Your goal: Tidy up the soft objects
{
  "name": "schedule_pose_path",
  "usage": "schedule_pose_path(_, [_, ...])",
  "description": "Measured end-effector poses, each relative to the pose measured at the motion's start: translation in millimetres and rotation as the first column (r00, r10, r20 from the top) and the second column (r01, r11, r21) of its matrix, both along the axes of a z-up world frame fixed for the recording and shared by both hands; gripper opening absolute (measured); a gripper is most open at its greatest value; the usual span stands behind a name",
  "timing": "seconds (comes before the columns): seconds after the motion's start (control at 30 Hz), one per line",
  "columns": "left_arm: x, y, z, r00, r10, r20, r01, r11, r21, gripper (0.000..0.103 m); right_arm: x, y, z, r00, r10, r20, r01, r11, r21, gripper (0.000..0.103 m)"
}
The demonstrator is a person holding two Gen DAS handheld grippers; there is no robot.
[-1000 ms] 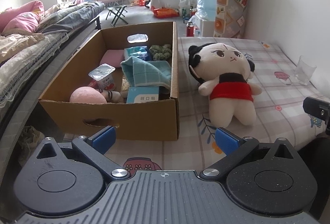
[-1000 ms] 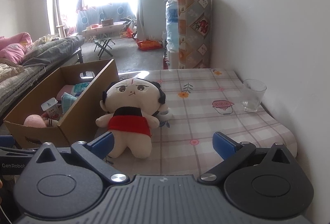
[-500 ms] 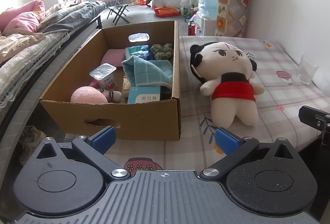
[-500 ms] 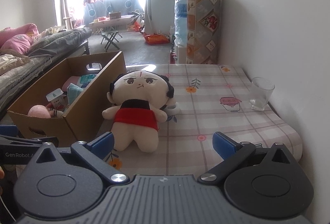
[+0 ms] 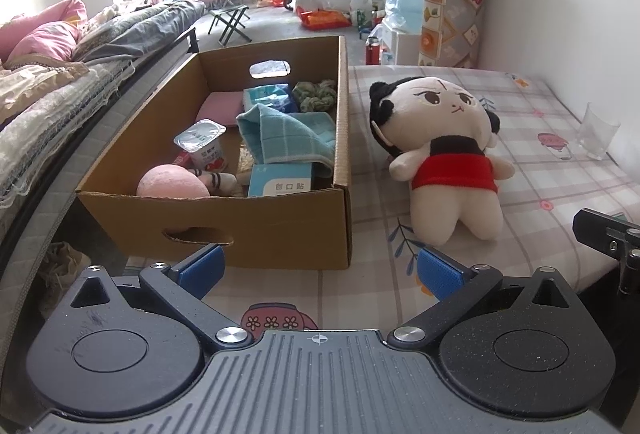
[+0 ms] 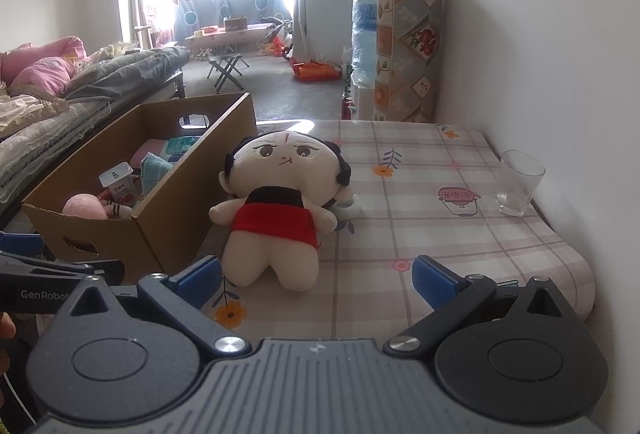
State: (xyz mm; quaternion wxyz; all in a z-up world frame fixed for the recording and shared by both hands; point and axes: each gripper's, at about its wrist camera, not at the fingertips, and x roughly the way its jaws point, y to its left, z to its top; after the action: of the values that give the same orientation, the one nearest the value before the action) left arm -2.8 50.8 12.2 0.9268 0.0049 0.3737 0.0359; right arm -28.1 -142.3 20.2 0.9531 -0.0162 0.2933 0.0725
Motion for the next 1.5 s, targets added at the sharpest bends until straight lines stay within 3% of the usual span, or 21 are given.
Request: schedule_pose_path(1.5, [22,27,-7,0.995,0.085,-0.057,-0.083,0.996,0.033,0.103,37,40,-14,0.992,0.104,-0.065,-0.106,0.994,-0.019,0.103])
